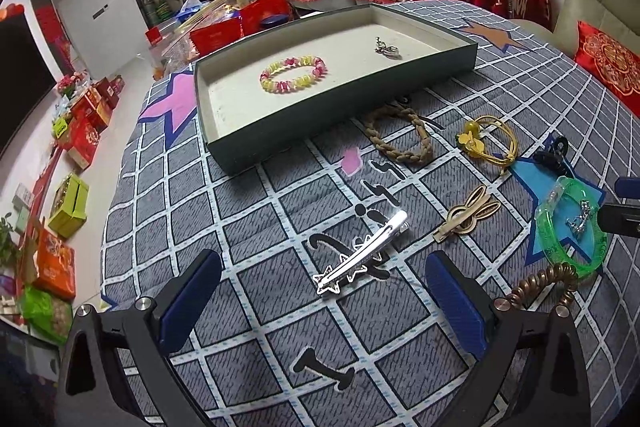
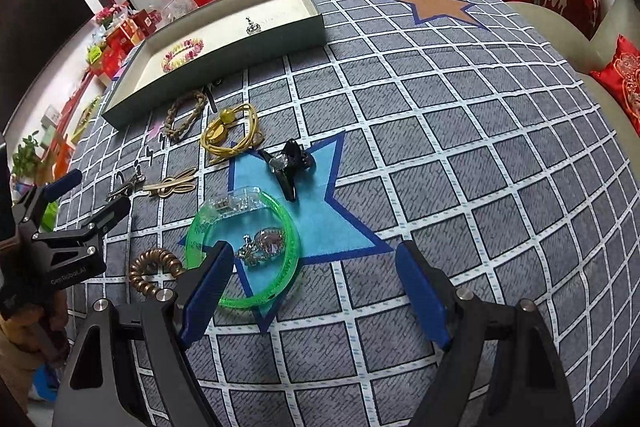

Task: Organize jewelry
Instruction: 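Move the left tool to the silver hair clip while the right tool approaches the green bangle, then grasp the silver hair clip with the left tool while the right tool grasps the green bangle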

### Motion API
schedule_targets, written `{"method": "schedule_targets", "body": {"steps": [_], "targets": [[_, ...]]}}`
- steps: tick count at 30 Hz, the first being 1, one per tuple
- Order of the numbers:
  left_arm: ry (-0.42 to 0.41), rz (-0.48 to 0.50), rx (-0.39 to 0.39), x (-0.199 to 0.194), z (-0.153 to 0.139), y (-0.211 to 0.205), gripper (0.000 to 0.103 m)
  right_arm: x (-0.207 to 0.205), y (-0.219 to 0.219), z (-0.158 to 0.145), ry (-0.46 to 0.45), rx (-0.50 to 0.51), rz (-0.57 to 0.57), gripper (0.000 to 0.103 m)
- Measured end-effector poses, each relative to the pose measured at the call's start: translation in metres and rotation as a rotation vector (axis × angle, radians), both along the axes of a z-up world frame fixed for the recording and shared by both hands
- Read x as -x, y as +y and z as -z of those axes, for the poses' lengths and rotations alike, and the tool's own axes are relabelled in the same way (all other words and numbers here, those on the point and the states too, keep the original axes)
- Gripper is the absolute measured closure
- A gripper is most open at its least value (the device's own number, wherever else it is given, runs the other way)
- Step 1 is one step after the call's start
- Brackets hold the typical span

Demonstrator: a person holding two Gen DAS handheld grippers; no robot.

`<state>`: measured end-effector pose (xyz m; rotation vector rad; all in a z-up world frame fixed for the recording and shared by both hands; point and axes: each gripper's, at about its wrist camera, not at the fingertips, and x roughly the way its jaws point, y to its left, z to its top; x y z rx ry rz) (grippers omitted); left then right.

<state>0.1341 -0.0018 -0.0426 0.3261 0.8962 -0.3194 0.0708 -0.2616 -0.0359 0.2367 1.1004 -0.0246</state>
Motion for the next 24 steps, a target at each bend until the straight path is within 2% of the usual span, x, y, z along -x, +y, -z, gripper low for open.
{"method": "schedule_targets", "body": {"steps": [4, 12, 17, 18, 20, 24], "targets": [[-0.002, 0.011, -0.011, -0.005, 0.001, -0.002, 0.0, -0.007, 0.003, 0.001, 0.003, -0.001, -0.006, 0.019], [0.004, 0.044, -0.039, -0.012, 0.006, -0.007, 0.0, -0.026, 0.016, 0.008, 0.036, 0.067, -0.061, 0.043], [0.01, 0.05, -0.031, -0.016, 0.006, -0.007, 0.0, -0.031, 0.026, 0.009, 0.054, 0.134, -0.111, 0.05], [0.008, 0.054, -0.033, -0.015, 0.006, -0.008, 0.001, -0.031, 0.028, 0.009, 0.055, 0.146, -0.119, 0.053], [0.014, 0.07, -0.023, -0.014, 0.005, -0.01, 0.009, -0.031, 0.033, 0.009, 0.056, 0.17, -0.135, 0.058], [0.021, 0.101, -0.022, -0.01, 0.004, -0.015, 0.021, -0.03, 0.039, 0.008, 0.053, 0.169, -0.157, 0.073]]}}
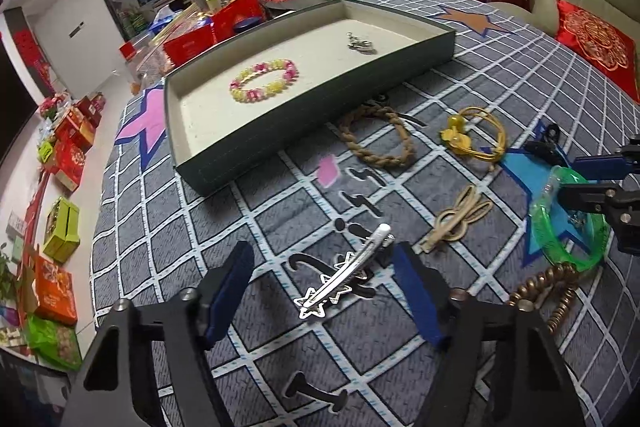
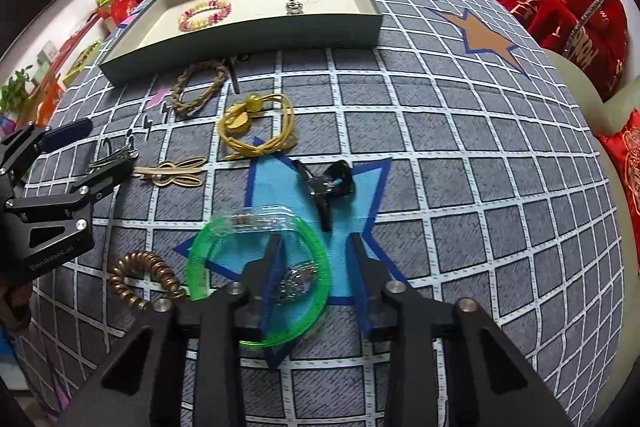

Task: Organize jewelry
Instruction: 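Grasp the silver hair clip with the left tool while the right tool grasps the green bangle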

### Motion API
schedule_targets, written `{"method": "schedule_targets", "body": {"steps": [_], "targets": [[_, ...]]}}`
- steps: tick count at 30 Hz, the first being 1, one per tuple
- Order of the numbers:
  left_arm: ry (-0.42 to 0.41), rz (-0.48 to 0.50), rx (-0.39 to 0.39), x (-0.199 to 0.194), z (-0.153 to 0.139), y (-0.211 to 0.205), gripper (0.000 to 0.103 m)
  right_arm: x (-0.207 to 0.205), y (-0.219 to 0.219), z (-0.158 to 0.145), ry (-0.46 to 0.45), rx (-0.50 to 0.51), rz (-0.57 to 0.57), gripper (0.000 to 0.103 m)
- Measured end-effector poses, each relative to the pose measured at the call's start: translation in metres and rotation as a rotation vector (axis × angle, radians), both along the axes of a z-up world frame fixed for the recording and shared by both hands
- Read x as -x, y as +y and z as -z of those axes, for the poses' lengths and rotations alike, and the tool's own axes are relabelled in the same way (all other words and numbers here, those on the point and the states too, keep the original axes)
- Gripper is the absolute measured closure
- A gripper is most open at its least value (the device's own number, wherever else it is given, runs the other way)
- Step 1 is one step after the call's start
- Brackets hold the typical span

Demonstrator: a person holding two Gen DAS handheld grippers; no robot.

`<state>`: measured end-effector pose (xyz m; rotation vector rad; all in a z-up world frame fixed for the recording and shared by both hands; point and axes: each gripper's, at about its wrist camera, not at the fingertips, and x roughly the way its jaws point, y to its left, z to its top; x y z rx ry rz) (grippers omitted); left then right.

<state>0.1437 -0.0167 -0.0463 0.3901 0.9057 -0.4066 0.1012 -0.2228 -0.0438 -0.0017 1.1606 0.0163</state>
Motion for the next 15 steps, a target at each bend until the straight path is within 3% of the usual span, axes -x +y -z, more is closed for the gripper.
{"method": "schedule_targets", "body": {"steps": [3, 5, 7, 10, 15], "targets": [[0.022, 0.027, 0.015, 0.003, -0.001, -0.004, 0.036, 0.001, 0.002, 0.0, 0.0, -0.001, -0.006, 0.079], [0.031, 0.048, 0.017, 0.006, -0.001, -0.007, 0.06, 0.001, 0.002, -0.001, -0.003, -0.002, -0.006, 0.087], [0.028, 0.066, -0.001, 0.01, -0.001, -0.01, 0.071, 0.002, 0.0, -0.001, -0.005, -0.017, -0.002, 0.087], [0.02, 0.073, -0.001, 0.013, -0.001, -0.01, 0.071, 0.005, -0.003, -0.002, -0.012, -0.033, 0.009, 0.088], [0.054, 0.028, 0.078, 0.014, -0.007, 0.003, 0.072, 0.01, -0.01, -0.008, -0.036, -0.079, 0.029, 0.088]]}}
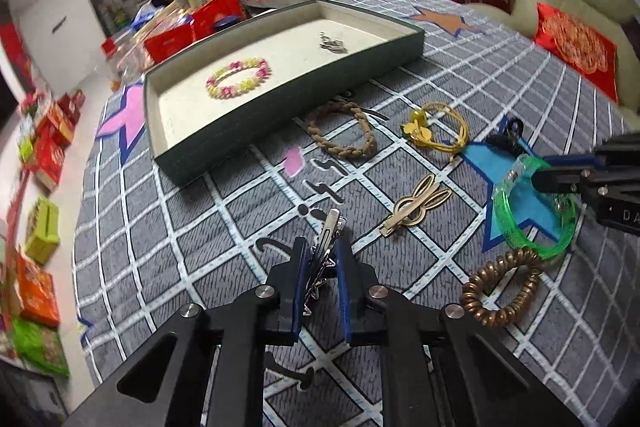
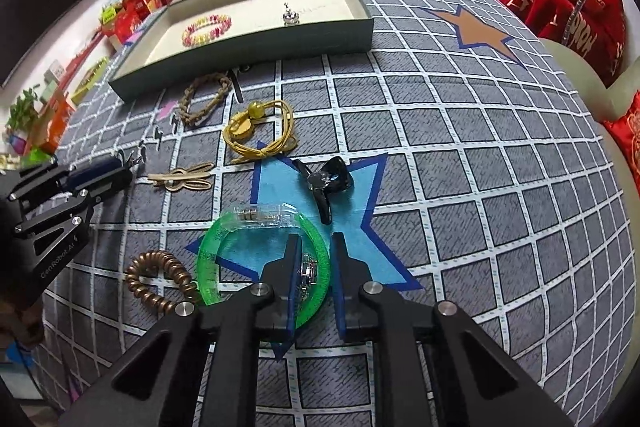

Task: Organize jewelry
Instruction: 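Grasp the silver hair clip with the left tool while the right tool grasps the green bangle, then carry the hair clip and green bangle into the tray and open both tools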

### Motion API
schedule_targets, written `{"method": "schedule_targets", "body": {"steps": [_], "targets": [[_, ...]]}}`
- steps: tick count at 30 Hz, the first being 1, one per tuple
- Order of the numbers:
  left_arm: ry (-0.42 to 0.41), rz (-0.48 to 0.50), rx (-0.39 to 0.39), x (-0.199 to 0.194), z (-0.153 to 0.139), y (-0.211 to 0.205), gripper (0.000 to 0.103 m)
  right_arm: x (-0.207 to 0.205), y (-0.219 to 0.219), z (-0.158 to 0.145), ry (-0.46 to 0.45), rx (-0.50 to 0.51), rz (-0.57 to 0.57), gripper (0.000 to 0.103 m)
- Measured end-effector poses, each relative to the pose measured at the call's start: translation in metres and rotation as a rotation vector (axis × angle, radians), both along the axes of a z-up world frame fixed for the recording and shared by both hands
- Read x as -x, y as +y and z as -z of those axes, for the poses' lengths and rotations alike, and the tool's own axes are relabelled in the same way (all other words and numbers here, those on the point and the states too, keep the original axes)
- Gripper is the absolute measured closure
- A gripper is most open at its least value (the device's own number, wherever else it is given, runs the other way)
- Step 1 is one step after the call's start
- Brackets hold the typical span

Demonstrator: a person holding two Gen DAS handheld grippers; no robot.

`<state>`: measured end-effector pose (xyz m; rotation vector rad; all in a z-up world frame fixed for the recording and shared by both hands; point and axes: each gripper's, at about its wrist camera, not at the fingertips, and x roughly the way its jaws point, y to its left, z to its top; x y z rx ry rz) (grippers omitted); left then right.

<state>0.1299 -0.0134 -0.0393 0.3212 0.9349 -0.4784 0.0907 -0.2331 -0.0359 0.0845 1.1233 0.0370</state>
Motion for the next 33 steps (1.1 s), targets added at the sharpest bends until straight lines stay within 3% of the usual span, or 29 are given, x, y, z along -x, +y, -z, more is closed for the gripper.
{"method": "schedule_targets", "body": {"steps": [6, 20, 33], "targets": [[0.028, -0.057, 0.097, 0.0, -0.012, 0.017, 0.073, 0.005, -0.007, -0.014, -0.04, -0.037, 0.006, 0.088], [0.005, -0.087, 0.188, -0.006, -0.042, 0.022, 0.073, -0.006, -0.014, -0.042, -0.098, -0.126, 0.014, 0.088], [-0.071, -0.179, 0.248, -0.057, -0.08, 0.028, 0.073, -0.069, -0.01, -0.067, -0.141, -0.178, 0.0, 0.088]]}}
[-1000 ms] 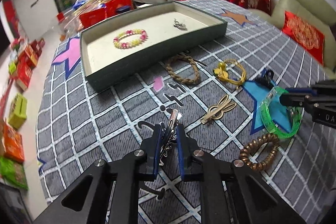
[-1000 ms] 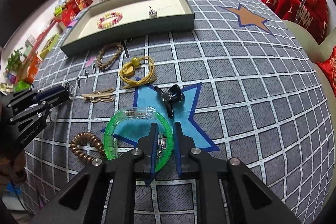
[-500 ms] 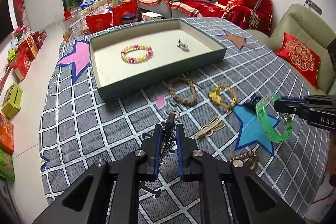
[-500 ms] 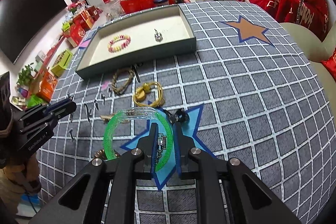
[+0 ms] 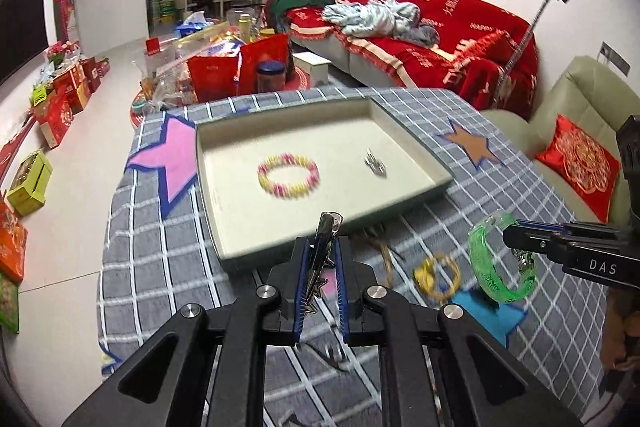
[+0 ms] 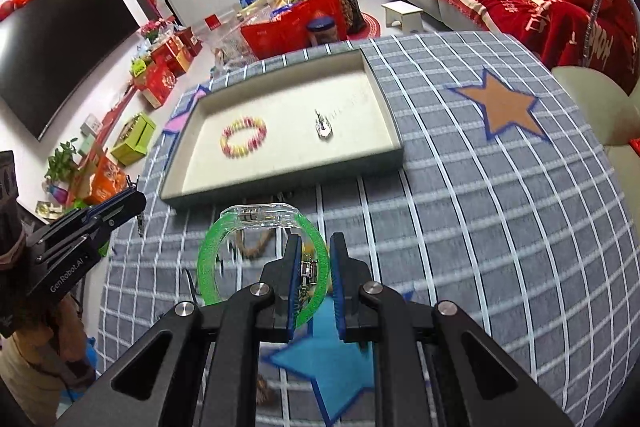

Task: Organize jewelry
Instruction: 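Carry the hair clip and green bangle into the tray and open both tools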

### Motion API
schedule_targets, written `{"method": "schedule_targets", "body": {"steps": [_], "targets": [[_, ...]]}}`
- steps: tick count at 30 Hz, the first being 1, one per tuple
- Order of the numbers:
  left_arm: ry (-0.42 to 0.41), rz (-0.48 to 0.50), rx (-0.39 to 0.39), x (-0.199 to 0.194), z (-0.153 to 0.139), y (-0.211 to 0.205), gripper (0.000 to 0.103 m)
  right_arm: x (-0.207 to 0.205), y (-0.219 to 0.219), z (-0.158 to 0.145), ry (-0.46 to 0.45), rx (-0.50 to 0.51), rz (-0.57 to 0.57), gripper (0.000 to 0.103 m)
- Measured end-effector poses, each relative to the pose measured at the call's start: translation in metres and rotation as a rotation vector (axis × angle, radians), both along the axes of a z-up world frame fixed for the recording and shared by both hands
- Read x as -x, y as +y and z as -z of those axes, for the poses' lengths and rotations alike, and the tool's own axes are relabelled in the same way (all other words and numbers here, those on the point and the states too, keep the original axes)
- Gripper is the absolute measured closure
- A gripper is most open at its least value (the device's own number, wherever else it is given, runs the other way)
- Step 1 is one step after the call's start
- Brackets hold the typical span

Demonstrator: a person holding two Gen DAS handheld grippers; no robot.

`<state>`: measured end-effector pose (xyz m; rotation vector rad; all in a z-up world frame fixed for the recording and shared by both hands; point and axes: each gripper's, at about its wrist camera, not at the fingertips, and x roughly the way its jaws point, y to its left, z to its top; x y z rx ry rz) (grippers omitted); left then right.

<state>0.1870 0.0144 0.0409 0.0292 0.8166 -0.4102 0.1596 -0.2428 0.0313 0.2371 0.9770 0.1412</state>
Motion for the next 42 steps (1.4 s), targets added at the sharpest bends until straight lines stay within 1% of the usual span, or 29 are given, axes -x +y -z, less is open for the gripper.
{"method": "schedule_targets", "body": {"steps": [4, 10, 12, 15, 20, 24, 32, 36, 40, 42], "targets": [[-0.004, -0.025, 0.001, -0.024, -0.002, 0.0, 0.073, -0.03, 0.003, -0.005, -0.005, -0.004, -0.003, 0.088], [0.013, -0.062, -0.009, -0.067, 0.004, -0.004, 0.073, -0.079, 0.001, -0.003, -0.003, -0.001, 0.021, 0.088], [0.021, -0.068, -0.013, -0.077, 0.008, -0.006, 0.073, -0.093, 0.0, 0.001, 0.004, 0.003, 0.032, 0.088], [0.027, -0.079, -0.044, -0.094, 0.017, -0.01, 0.073, -0.112, 0.001, 0.011, 0.023, 0.006, 0.041, 0.088], [0.07, -0.107, -0.051, -0.119, 0.033, -0.011, 0.073, -0.139, 0.002, 0.031, 0.048, 0.017, 0.054, 0.088], [0.096, -0.121, -0.073, -0.134, 0.045, -0.014, 0.073, -0.154, 0.002, 0.043, 0.059, 0.04, 0.064, 0.088], [0.129, -0.13, -0.103, -0.151, 0.064, -0.023, 0.073, -0.173, 0.0, 0.062, 0.087, 0.077, 0.084, 0.087], [0.101, -0.125, -0.151, -0.149, 0.067, -0.03, 0.073, -0.177, 0.002, 0.071, 0.106, 0.084, 0.086, 0.087], [0.114, -0.12, -0.177, -0.15, 0.074, -0.032, 0.072, -0.176, 0.005, 0.073, 0.101, 0.097, 0.081, 0.087], [0.102, -0.125, -0.188, -0.15, 0.075, -0.032, 0.072, -0.175, 0.005, 0.073, 0.101, 0.091, 0.078, 0.087]]}}
